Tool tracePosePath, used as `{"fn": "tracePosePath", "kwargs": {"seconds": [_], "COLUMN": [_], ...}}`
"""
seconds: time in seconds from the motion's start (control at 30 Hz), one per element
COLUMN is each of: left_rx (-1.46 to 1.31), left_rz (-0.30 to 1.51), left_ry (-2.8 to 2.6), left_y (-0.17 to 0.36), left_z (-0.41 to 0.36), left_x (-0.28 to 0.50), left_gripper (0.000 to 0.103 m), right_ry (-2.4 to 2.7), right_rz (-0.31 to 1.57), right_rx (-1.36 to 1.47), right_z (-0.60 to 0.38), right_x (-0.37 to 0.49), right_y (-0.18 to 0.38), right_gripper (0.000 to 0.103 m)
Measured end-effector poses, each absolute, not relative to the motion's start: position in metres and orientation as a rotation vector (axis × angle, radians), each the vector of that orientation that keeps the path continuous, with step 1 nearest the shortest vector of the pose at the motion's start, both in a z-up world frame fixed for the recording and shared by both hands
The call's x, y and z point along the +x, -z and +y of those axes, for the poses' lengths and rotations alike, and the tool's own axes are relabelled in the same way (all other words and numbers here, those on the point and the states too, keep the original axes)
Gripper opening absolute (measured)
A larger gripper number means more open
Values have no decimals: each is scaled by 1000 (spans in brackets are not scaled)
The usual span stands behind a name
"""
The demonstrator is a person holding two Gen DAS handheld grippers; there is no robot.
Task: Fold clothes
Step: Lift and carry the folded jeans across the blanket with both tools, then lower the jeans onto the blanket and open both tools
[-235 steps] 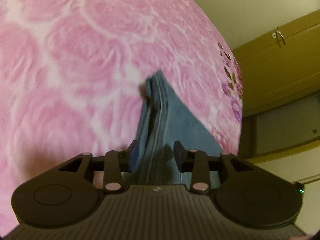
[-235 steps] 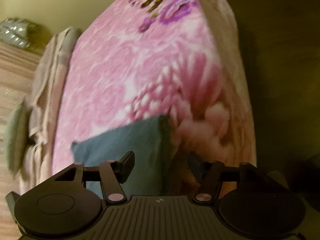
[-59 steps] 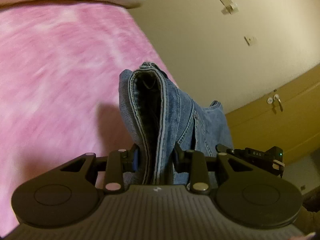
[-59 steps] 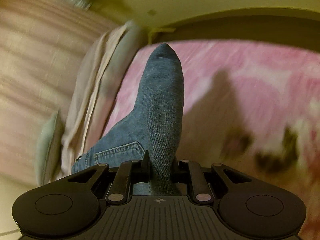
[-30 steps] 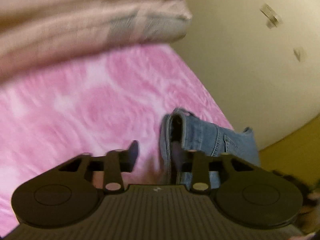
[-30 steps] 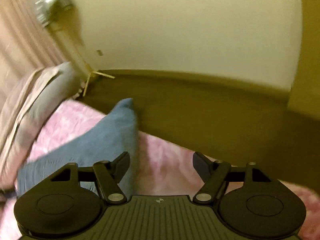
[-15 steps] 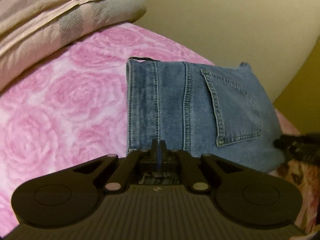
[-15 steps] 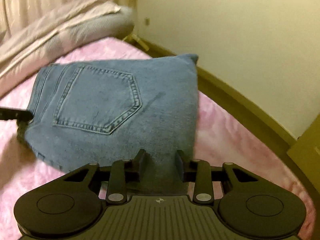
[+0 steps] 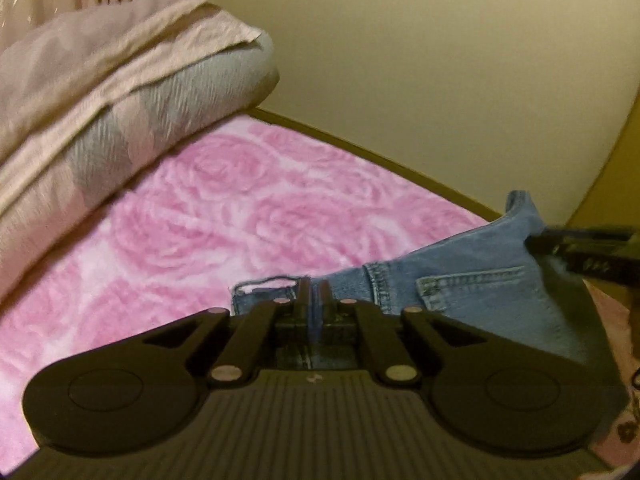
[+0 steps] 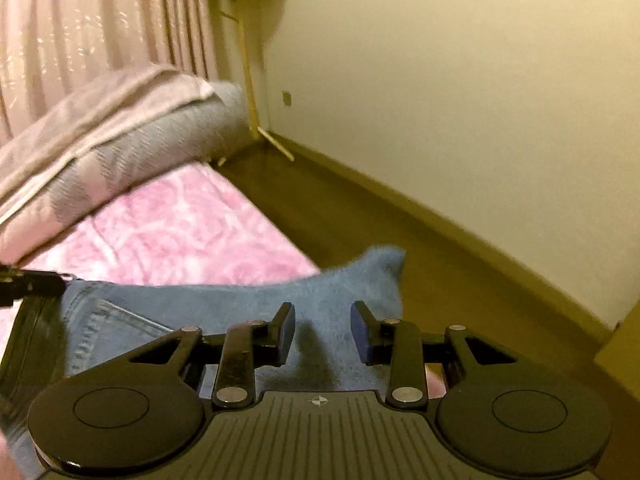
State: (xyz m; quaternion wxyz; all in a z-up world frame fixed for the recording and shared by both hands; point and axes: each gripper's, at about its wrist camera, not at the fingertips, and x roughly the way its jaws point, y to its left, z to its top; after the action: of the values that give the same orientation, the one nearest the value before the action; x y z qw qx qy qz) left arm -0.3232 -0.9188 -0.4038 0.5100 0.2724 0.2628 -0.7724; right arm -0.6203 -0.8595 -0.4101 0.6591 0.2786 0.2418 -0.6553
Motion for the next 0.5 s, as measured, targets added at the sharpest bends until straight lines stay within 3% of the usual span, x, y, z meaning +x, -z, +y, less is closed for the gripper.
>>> {"fn": "tracePosePath", "kwargs": {"seconds": [0.13, 0.27, 0.4, 0.5], "left_rx": [595, 602, 624, 697], "left_rz": [637, 680, 671, 713], "left_ry": [1864, 1819, 1783, 1744], "left_y": [421, 402, 374, 384], "left_z": [-917, -909, -859, -827], "left_x": [-316, -317, -328, -335], "left_gripper": [5, 3, 4, 4], "right_ry": [1476, 1497, 1500, 1500], "right_rz": [607, 585, 585, 608], "right_rx": [624, 606, 572, 632], "right_z": [-866, -852, -794, -752], "right_x": [-617, -611, -568, -553], "right_y": [427, 409, 385, 389], "right_gripper": [34, 35, 35, 35]}}
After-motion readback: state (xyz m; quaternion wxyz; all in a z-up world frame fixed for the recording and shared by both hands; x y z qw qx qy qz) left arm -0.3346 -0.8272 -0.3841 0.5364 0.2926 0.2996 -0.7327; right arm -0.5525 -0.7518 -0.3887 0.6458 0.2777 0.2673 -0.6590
